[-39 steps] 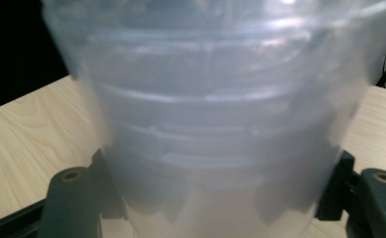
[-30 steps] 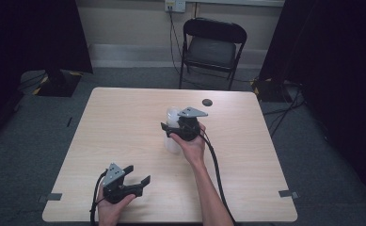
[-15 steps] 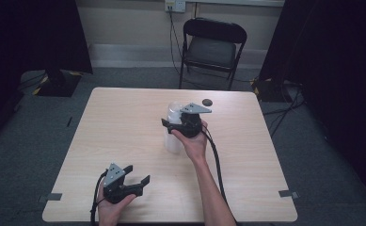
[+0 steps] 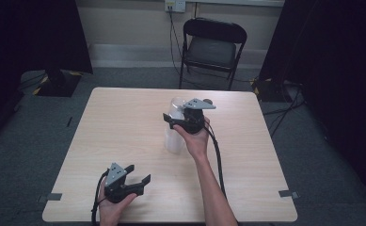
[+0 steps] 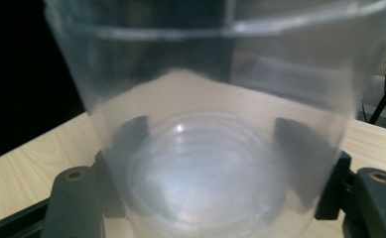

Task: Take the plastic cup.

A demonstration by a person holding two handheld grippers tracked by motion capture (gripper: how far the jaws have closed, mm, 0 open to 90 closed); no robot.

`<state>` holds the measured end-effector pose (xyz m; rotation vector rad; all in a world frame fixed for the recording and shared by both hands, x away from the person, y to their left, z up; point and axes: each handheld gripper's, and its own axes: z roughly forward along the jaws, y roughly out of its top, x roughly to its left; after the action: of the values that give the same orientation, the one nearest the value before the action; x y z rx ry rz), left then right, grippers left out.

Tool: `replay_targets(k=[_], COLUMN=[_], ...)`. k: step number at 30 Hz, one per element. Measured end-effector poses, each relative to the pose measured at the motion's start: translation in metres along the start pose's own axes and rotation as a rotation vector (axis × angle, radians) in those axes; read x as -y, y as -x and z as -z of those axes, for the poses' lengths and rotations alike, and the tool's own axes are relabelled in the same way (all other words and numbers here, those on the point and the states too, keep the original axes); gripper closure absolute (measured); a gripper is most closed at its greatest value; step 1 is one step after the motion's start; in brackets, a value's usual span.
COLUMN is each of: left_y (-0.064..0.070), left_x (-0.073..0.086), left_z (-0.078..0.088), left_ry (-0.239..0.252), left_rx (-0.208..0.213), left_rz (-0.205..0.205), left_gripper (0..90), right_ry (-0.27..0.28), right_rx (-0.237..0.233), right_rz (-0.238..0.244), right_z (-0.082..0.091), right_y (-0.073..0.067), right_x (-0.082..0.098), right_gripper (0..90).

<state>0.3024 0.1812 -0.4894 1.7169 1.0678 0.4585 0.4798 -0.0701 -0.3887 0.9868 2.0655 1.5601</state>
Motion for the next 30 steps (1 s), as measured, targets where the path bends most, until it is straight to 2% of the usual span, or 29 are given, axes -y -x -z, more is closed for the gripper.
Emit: replay_targets(k=[4,6,8,11,16,18,21,24,28,30], left_y=[0.002,0.003,0.004,0.006,0.004,0.004,0.003,0.001,0.000,-0.001], left_x=[-0.001,-0.002,-0.002,-0.002,-0.002,-0.002,-0.002,-0.002,-0.002,-0.002], left_z=[0.000,0.000,0.000,-0.001,-0.002,-0.003,-0.002,-0.002,-0.001,-0.002], left_ry=[-0.001,0.007,0.016,0.020,0.032,0.035,0.036,0.036,0.052,0.041], left_rx=[0.008,0.026,0.032,0.025,0.045,0.037,0.049,0.048,0.037,0.041], left_rz=[-0.026,-0.017,-0.033,-0.046,-0.023,-0.021,-0.017,-0.015,-0.013,-0.006], left_gripper=[19.8,19.8,19.8,19.8,19.8,19.9,22.8,22.7,20.5,20.4], right_ry=[0.006,0.005,0.008,0.015,0.032,0.040,0.037,0.059,0.072,0.081], right_rx=[-0.004,-0.005,-0.002,-0.003,-0.006,-0.009,-0.015,-0.024,-0.021,-0.029], right_rz=[0.001,-0.003,-0.007,-0.008,-0.009,-0.012,-0.006,-0.019,-0.011,-0.017], right_z=[0.000,-0.001,0.000,0.001,0.004,0.005,0.006,0.009,0.013,0.015], right_y=[-0.001,-0.001,0.000,-0.001,-0.001,0.000,0.000,0.000,0.000,0.001], right_x=[-0.004,-0.004,-0.005,-0.008,-0.014,-0.016,-0.018,-0.022,-0.028,-0.029], right_gripper=[31.4,31.7,32.0,32.2,32.3,32.3,32.3,32.5,32.6,32.7])
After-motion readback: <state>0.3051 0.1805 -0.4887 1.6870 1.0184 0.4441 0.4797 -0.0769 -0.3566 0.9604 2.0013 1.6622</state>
